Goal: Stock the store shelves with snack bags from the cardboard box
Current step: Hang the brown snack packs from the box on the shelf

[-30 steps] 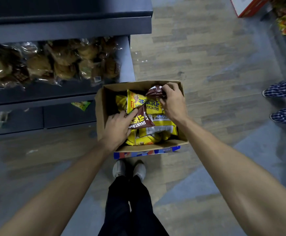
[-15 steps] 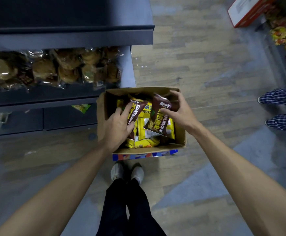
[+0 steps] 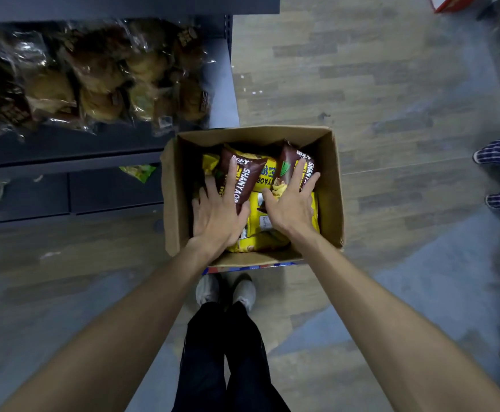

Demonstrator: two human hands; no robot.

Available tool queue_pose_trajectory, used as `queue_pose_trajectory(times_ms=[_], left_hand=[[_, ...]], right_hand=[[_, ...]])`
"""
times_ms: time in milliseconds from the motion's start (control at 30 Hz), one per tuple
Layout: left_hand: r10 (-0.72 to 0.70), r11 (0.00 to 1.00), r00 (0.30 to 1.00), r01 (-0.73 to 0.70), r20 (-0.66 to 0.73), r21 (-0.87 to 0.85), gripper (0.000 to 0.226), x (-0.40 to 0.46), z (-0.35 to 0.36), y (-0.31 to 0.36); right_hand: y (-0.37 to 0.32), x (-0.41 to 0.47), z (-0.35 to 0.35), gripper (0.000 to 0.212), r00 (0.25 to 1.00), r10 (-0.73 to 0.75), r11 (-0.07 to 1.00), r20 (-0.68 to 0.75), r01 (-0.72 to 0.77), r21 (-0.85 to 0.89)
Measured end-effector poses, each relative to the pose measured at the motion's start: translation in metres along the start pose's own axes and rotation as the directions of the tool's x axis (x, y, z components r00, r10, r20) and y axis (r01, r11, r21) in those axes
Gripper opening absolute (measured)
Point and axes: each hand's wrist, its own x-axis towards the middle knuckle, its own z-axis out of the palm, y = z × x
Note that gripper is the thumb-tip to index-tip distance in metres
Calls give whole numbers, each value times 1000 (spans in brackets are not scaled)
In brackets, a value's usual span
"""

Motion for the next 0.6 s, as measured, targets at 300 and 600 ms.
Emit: queue_pose_trajectory(times_ms=[300, 600], left_hand=[[-9, 1000, 999, 8, 39, 24, 93, 2, 1, 2], [-12, 999, 1000, 12, 8, -32, 76, -11, -56, 6]], right_hand=[[4, 7, 1, 92, 999, -16, 978, -44, 6, -209], [0, -35, -24, 77, 986, -138, 978, -93, 121, -172]])
